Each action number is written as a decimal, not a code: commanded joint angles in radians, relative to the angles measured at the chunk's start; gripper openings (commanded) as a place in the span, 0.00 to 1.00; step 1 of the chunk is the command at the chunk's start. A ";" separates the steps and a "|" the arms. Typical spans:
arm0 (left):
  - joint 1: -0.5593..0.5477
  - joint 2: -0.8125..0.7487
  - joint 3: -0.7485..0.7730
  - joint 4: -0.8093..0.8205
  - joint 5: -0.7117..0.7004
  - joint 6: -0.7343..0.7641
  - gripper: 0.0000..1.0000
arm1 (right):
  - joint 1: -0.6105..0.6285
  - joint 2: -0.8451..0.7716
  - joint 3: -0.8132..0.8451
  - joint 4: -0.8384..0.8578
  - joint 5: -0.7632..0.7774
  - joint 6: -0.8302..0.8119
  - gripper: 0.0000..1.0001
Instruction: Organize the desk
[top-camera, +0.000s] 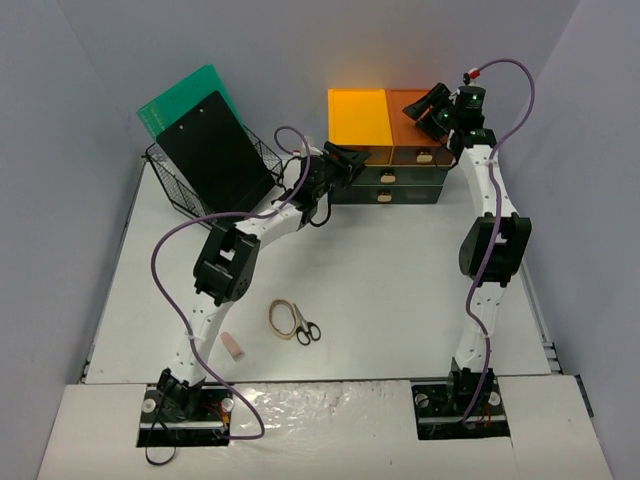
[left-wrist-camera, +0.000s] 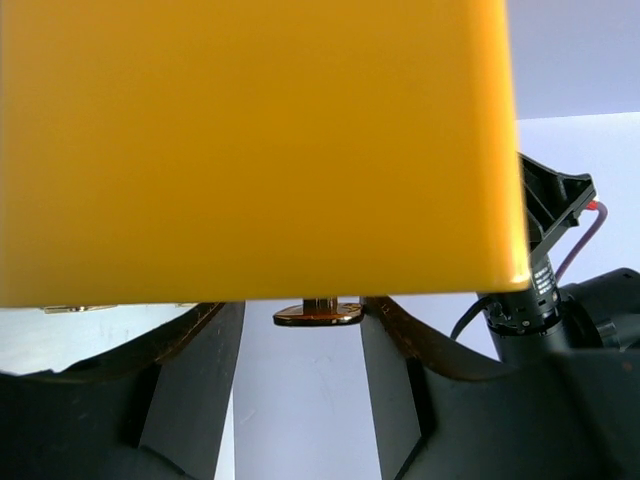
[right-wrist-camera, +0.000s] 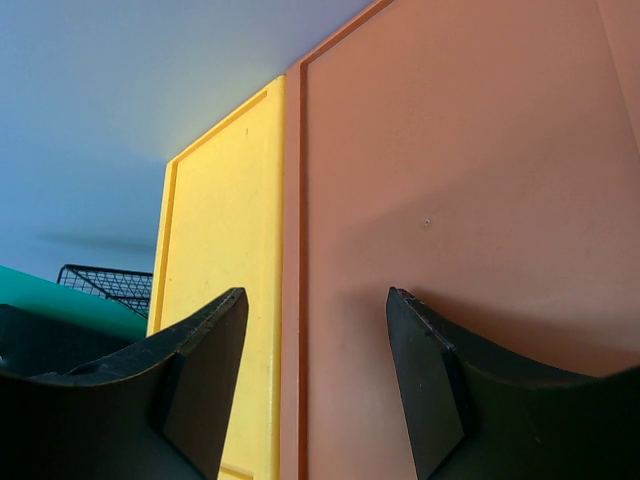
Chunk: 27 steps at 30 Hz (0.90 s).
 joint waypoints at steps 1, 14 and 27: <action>0.068 -0.124 0.024 0.100 -0.072 0.030 0.46 | 0.004 0.087 -0.087 -0.302 0.068 -0.044 0.56; 0.087 -0.131 0.045 0.106 -0.038 0.011 0.44 | 0.016 0.083 -0.102 -0.302 0.083 -0.043 0.56; 0.097 -0.127 0.070 0.091 -0.021 0.001 0.21 | 0.019 0.080 -0.111 -0.301 0.090 -0.041 0.56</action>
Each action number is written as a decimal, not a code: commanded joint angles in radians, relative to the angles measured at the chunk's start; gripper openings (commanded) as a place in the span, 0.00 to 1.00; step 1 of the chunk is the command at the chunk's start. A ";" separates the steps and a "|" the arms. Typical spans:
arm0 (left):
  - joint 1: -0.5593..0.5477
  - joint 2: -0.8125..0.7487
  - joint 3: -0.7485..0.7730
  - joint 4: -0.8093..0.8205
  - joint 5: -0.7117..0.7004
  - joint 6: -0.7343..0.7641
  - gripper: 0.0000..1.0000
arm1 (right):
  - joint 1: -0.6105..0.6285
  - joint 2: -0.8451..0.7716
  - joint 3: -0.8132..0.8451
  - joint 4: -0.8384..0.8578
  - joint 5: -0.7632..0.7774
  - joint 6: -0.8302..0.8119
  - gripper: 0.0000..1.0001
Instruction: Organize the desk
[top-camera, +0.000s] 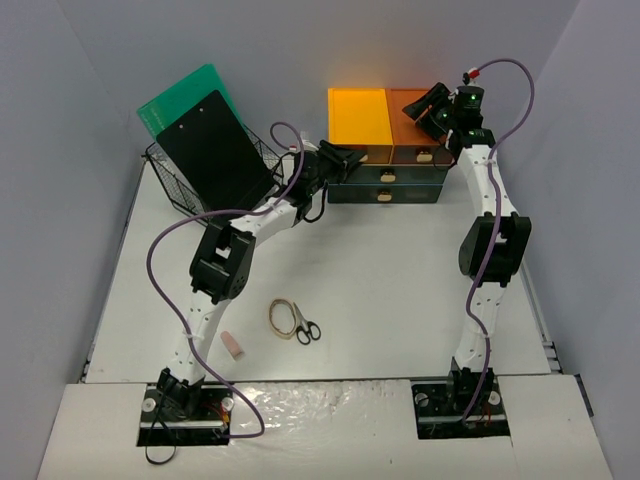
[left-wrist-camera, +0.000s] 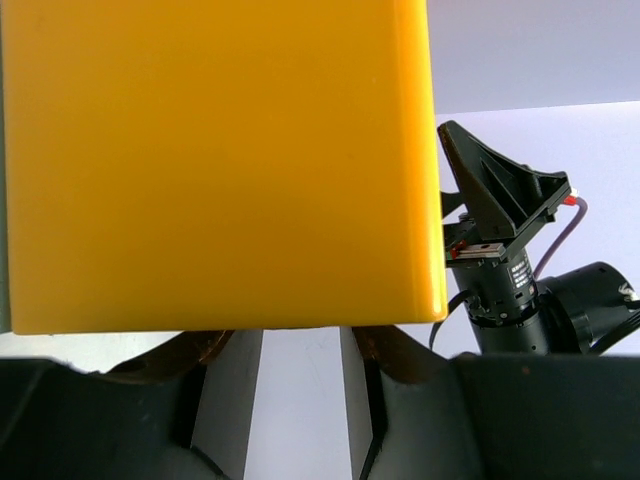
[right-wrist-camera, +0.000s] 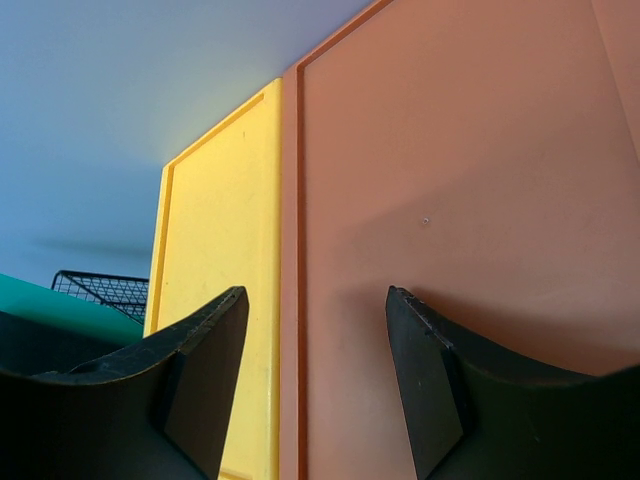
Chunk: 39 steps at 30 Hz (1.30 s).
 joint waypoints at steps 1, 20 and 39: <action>0.062 -0.109 0.077 0.087 -0.094 0.007 0.18 | 0.007 0.091 -0.090 -0.317 0.063 -0.042 0.56; 0.008 -0.295 -0.188 0.119 -0.057 0.031 0.00 | 0.007 0.096 -0.082 -0.314 0.069 -0.037 0.56; -0.085 -0.377 -0.451 0.217 -0.080 0.006 0.00 | 0.007 0.080 -0.108 -0.310 0.072 -0.049 0.56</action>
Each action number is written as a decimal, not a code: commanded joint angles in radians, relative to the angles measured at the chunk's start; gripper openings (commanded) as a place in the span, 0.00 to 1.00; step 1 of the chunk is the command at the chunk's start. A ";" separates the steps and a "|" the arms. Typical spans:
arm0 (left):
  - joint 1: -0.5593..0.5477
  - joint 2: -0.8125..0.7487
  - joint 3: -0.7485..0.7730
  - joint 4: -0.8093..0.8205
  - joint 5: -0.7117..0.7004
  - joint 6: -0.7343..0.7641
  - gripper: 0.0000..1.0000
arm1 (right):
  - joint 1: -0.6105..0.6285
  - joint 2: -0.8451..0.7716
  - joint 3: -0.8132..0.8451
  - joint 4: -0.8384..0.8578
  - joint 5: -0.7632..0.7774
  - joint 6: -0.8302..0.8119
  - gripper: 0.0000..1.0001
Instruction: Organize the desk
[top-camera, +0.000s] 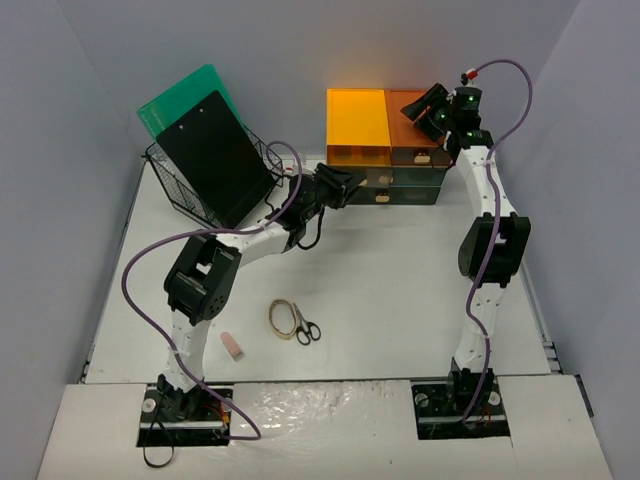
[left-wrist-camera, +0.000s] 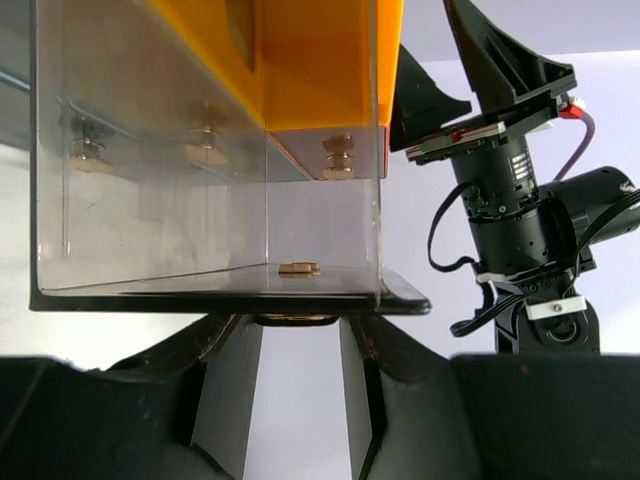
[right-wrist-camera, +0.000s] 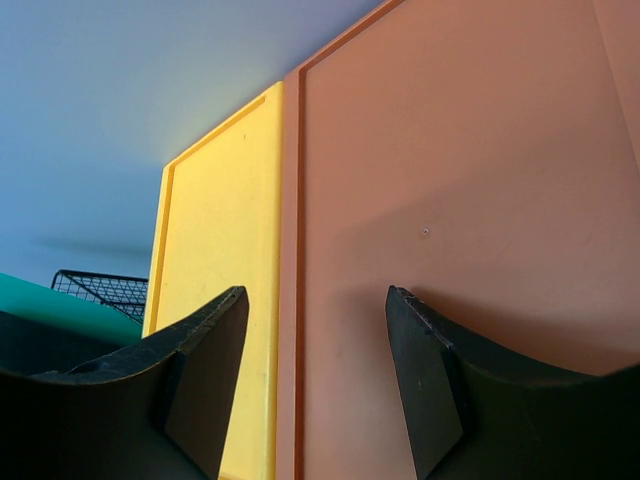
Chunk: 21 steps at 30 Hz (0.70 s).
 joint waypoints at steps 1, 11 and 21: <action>-0.008 -0.089 -0.017 0.118 -0.023 0.006 0.00 | 0.004 0.086 -0.091 -0.326 0.063 -0.050 0.56; -0.009 -0.080 -0.051 0.164 -0.011 -0.019 0.08 | 0.004 0.087 -0.092 -0.326 0.063 -0.054 0.56; -0.037 -0.095 -0.059 0.160 0.010 -0.007 0.67 | 0.004 0.085 -0.091 -0.326 0.061 -0.054 0.56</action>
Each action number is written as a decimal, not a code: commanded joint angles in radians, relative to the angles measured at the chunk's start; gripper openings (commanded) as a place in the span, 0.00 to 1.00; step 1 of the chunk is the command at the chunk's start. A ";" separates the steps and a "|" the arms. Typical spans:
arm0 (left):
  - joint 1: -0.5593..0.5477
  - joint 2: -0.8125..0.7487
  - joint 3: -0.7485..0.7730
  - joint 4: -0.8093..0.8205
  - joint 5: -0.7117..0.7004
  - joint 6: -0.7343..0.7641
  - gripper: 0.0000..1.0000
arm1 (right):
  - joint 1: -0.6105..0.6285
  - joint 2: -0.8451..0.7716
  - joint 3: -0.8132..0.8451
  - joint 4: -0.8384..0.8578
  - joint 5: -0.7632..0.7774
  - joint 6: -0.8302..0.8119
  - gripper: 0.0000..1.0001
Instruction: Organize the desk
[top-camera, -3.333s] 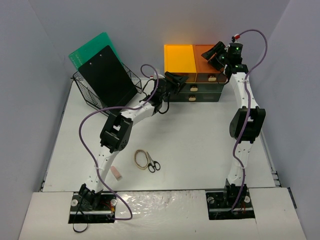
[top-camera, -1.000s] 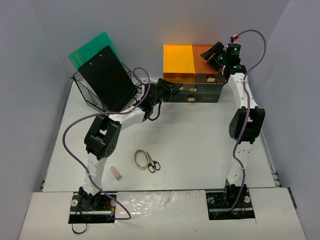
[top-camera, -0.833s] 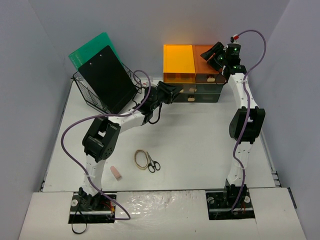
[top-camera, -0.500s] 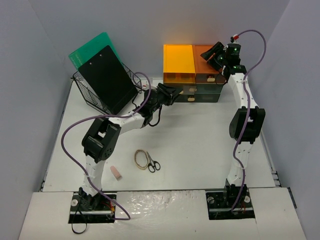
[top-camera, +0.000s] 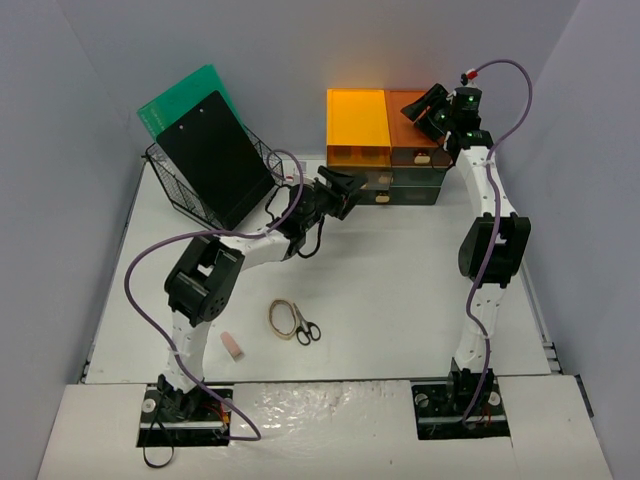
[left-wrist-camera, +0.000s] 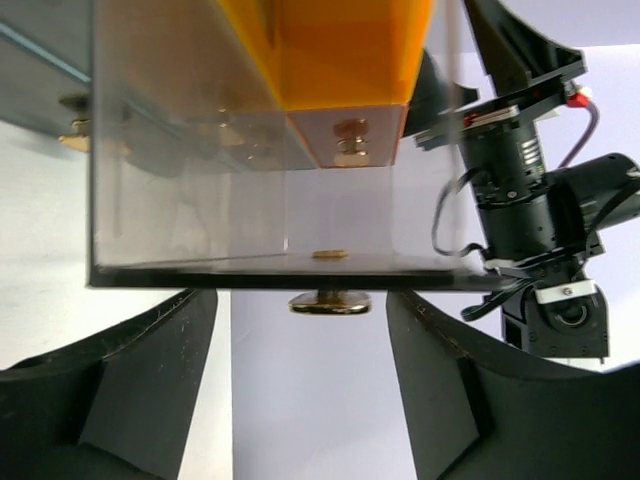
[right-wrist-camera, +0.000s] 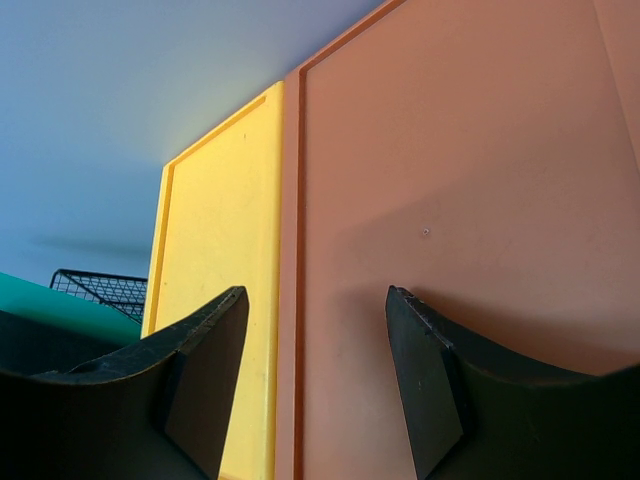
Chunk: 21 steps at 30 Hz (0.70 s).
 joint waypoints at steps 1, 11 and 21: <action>-0.024 -0.093 0.014 0.069 0.023 0.015 0.68 | 0.004 0.087 -0.086 -0.331 0.061 -0.051 0.56; -0.042 -0.208 -0.014 -0.052 0.107 0.120 0.69 | 0.004 0.092 -0.084 -0.329 0.059 -0.054 0.56; -0.042 -0.498 -0.043 -0.829 0.092 0.504 0.69 | -0.002 0.087 -0.075 -0.329 0.050 -0.058 0.56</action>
